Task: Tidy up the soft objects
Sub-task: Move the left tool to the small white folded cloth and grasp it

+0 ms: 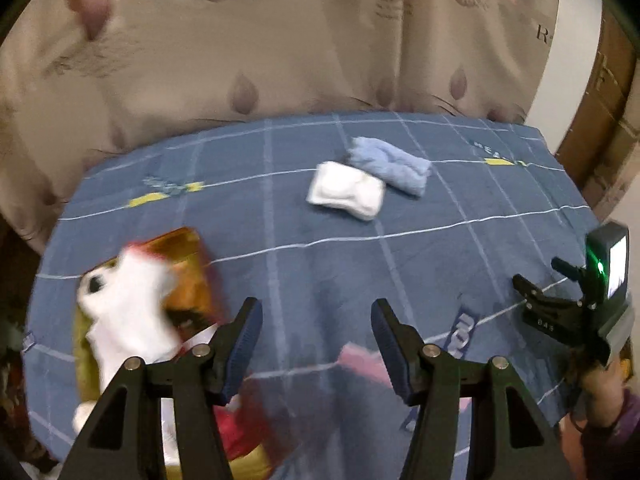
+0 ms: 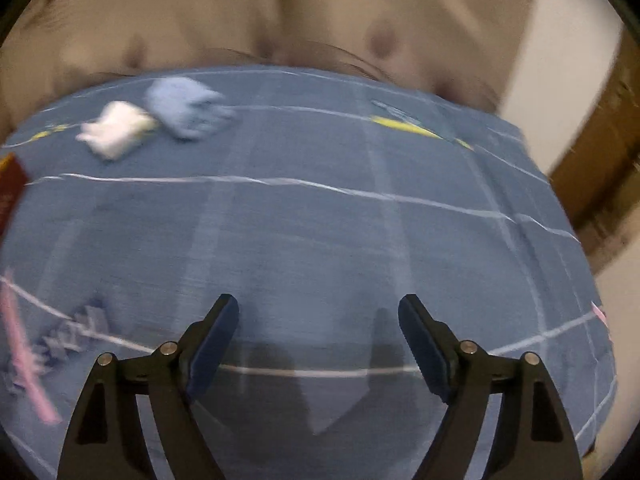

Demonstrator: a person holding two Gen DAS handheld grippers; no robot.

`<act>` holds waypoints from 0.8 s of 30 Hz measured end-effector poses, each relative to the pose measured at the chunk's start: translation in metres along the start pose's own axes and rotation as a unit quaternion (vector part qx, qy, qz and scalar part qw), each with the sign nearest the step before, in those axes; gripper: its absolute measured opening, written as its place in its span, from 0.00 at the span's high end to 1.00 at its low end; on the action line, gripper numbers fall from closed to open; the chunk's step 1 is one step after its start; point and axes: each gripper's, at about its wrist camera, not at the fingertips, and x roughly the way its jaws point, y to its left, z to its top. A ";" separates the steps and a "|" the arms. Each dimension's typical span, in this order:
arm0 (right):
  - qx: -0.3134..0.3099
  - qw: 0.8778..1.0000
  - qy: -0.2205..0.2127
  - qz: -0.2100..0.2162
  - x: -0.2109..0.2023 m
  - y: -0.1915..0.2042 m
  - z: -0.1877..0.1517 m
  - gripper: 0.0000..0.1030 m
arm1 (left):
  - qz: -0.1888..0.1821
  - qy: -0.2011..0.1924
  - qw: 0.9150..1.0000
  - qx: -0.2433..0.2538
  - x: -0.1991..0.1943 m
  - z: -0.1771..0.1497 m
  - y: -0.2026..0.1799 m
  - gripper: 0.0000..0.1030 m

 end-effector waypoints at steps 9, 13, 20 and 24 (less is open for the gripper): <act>0.030 0.999 -0.018 0.008 0.003 -0.022 -0.003 0.15 | -0.099 0.113 0.985 -0.087 0.099 0.061 -0.012 0.44; 0.047 0.998 -0.017 0.031 0.003 -0.028 -0.004 0.15 | -0.140 0.151 0.965 -0.163 0.140 0.072 -0.001 0.44; 0.050 0.997 -0.025 0.055 0.000 -0.030 -0.004 0.15 | -0.159 0.156 0.937 -0.271 0.179 0.087 0.022 0.42; 0.051 0.996 -0.027 0.064 -0.001 -0.030 -0.005 0.15 | -0.158 0.151 0.935 -0.278 0.187 0.103 0.020 0.42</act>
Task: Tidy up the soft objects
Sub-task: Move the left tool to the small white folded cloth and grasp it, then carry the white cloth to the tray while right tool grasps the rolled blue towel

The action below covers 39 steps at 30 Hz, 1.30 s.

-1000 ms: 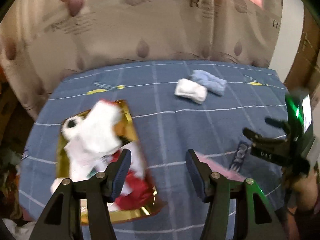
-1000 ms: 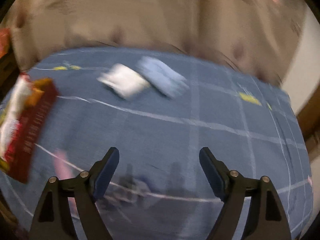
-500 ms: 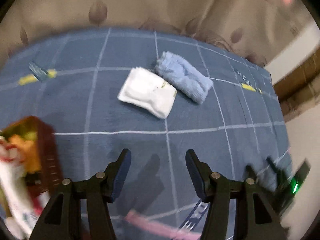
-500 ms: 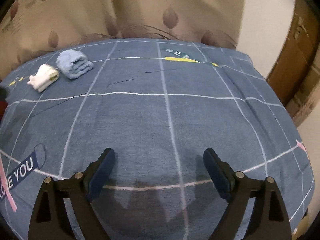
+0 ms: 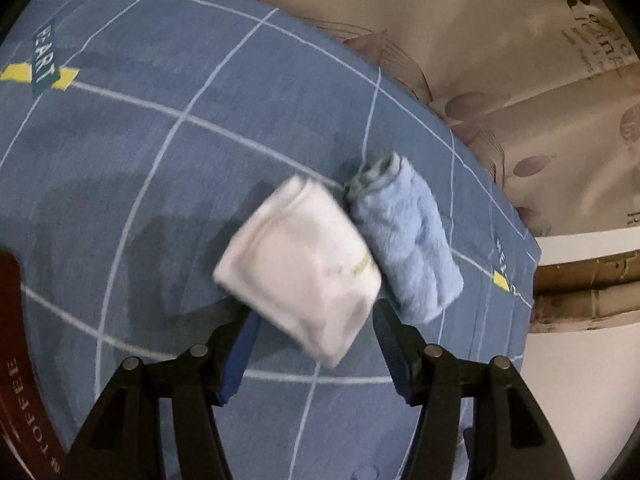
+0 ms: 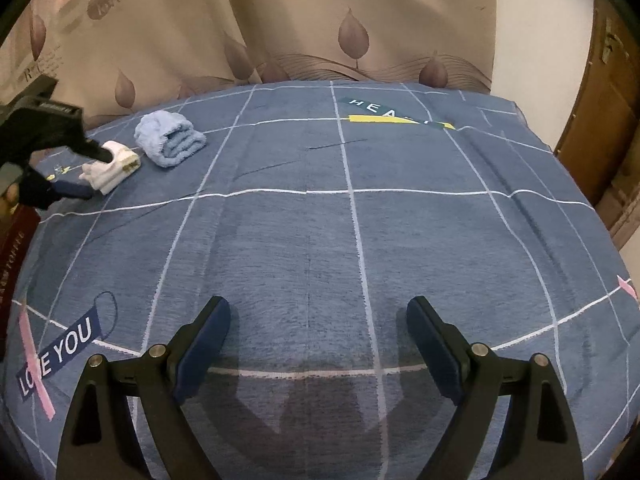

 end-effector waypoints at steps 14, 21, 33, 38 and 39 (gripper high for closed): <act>0.010 1.000 0.004 0.016 0.001 -0.004 0.000 0.15 | 0.004 -0.052 0.998 -0.024 0.008 0.010 0.002 0.79; 0.015 1.000 0.007 0.014 0.003 -0.005 0.000 0.15 | -0.012 -0.065 0.997 0.037 -0.027 -0.050 0.006 0.79; 0.003 1.000 0.018 -0.013 0.008 -0.001 0.000 0.14 | -0.007 -0.124 0.986 0.110 -0.141 -0.165 0.058 0.79; -0.001 0.999 0.020 -0.027 0.009 0.001 0.000 0.11 | 0.027 -0.178 0.979 0.101 -0.193 -0.188 0.095 0.79; -0.002 0.999 0.021 -0.030 0.009 0.001 0.000 0.10 | 0.030 -0.187 0.978 0.092 -0.204 -0.191 0.107 0.79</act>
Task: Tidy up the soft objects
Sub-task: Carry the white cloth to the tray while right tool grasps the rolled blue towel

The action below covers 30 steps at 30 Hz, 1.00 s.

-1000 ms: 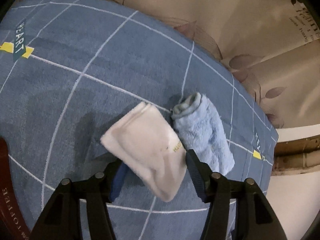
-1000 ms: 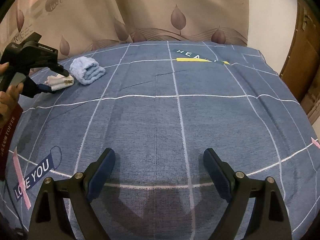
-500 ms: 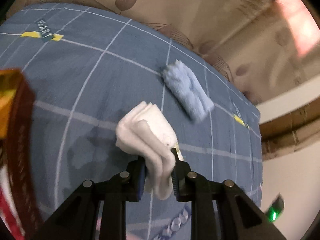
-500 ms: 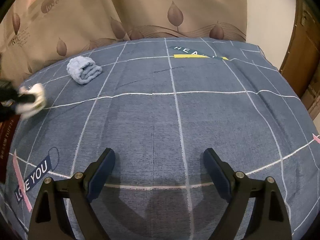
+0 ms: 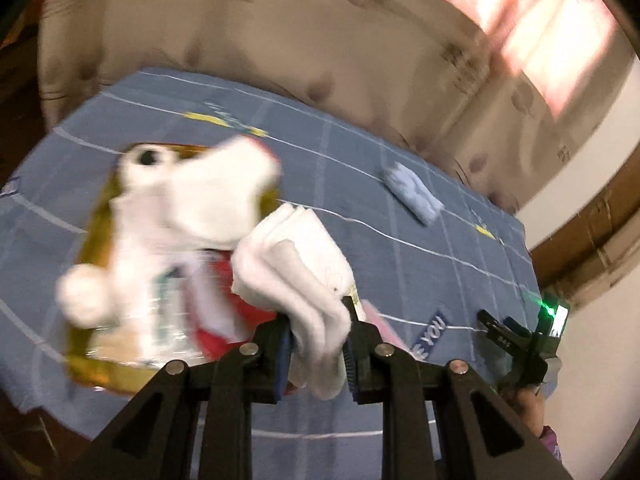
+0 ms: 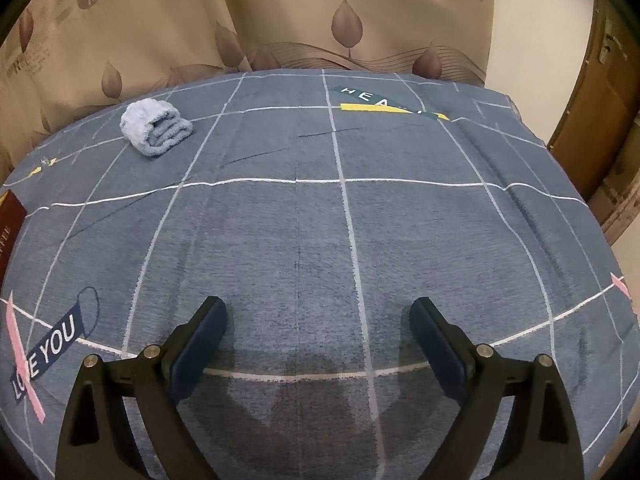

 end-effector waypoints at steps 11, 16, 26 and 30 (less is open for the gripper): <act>-0.040 0.999 -0.005 0.010 -0.008 0.024 0.018 0.16 | 0.020 -0.054 0.998 -0.016 -0.045 -0.011 0.050 0.79; -0.097 0.994 -0.023 0.045 -0.015 0.069 0.062 0.15 | 0.012 -0.058 0.998 -0.009 -0.047 -0.013 0.049 0.78; -0.225 0.973 -0.002 0.060 0.039 0.154 0.143 0.13 | 0.014 -0.062 0.998 0.005 -0.041 -0.015 0.052 0.78; -0.226 0.972 0.027 0.062 0.071 0.167 0.164 0.13 | 0.018 -0.063 0.998 0.002 -0.039 -0.013 0.058 0.78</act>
